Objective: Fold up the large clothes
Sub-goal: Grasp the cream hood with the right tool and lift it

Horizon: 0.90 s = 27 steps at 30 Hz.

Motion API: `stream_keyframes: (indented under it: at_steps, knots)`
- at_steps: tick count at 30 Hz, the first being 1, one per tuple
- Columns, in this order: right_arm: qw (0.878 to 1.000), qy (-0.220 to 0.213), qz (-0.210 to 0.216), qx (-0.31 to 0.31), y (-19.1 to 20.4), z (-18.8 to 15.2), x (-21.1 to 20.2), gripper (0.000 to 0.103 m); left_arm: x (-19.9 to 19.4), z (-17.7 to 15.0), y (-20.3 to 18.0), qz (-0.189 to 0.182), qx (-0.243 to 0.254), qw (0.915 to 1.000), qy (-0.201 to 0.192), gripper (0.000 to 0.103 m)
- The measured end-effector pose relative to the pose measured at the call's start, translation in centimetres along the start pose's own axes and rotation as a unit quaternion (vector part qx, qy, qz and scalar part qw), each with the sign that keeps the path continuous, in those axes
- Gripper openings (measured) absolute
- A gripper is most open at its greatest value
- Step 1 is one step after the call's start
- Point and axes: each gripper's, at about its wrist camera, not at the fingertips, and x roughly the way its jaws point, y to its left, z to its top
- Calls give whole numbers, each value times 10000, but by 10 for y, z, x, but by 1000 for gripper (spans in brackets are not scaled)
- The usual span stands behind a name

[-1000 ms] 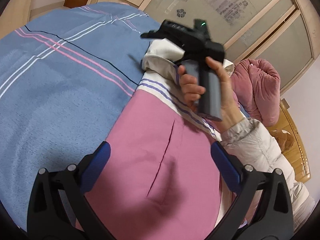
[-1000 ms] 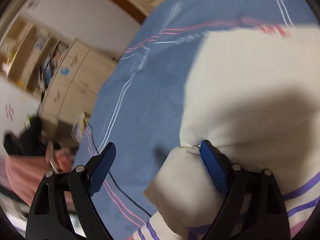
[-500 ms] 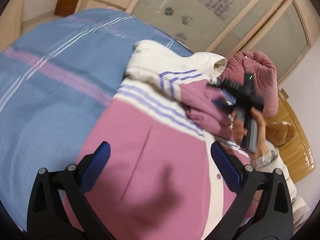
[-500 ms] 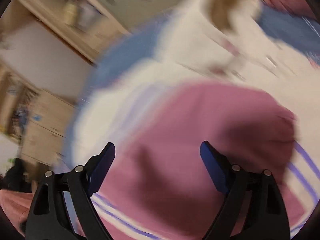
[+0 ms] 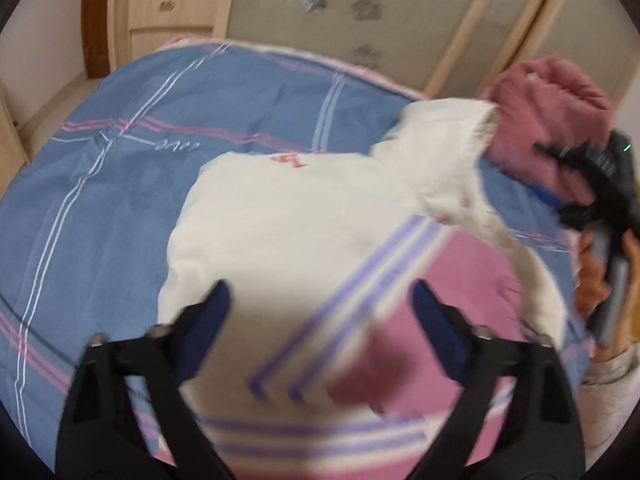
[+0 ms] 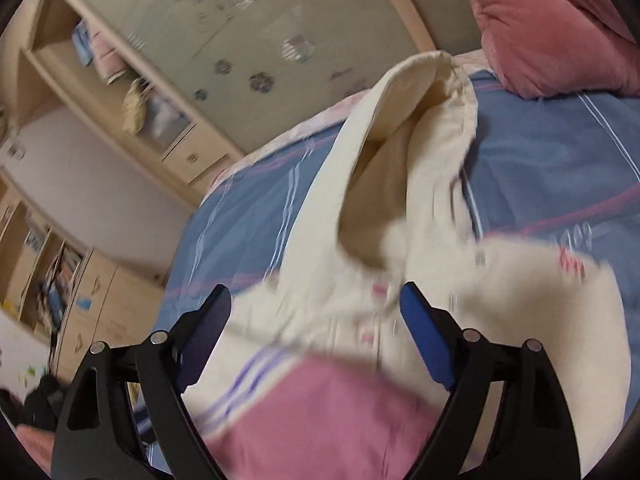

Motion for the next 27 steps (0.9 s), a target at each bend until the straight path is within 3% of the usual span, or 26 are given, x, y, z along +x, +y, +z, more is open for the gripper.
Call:
stream_keyframes:
  at_steps: [2, 5, 9, 10, 11, 12, 13, 15, 18, 21, 24, 27]
  knots:
    - [9998, -127, -38, 146, -8, 29, 25, 87, 29, 3, 10, -13, -152, 9994, 298, 66]
    - [9989, -267, -249, 290, -21, 64, 67, 87, 50, 1, 14, 38, -77, 9992, 398, 64]
    - [9976, -334, -292, 523, -34, 84, 104, 85, 67, -10, 13, 194, 183, 9987, 430, 66]
    - [9972, -389, -245, 591, -36, 88, 110, 63, 68, -12, 13, 217, 236, 9986, 414, 66]
    - [9972, -424, -290, 547, -36, 92, 113, 17, 69, -13, 13, 225, 265, 9987, 385, 66]
    - [9969, -472, -443, 444, -33, 93, 113, 5, 70, -12, 13, 228, 274, 9987, 366, 66]
    - [9965, -603, -465, 343, -29, 93, 108, 5, 70, -13, 13, 232, 291, 9987, 351, 66]
    - [9947, -1019, -119, -30, -8, 86, 81, 4, 71, -14, 15, 233, 320, 9987, 336, 67]
    - [9890, -1219, 637, -547, 24, 61, 34, 4, 71, -16, 18, 205, 259, 9989, 320, 67]
    - [9677, -1073, 1683, -1537, 73, -1, -46, 4, 68, -16, 19, 151, 160, 9994, 252, 67]
    - [9397, -799, 2009, -2651, 101, -90, -110, 4, 49, -19, 25, -36, -177, 9997, 140, 67]
    - [9273, -134, 1968, -3182, 102, -174, -127, 5, 16, -29, 29, -333, -570, 9978, 33, 68]
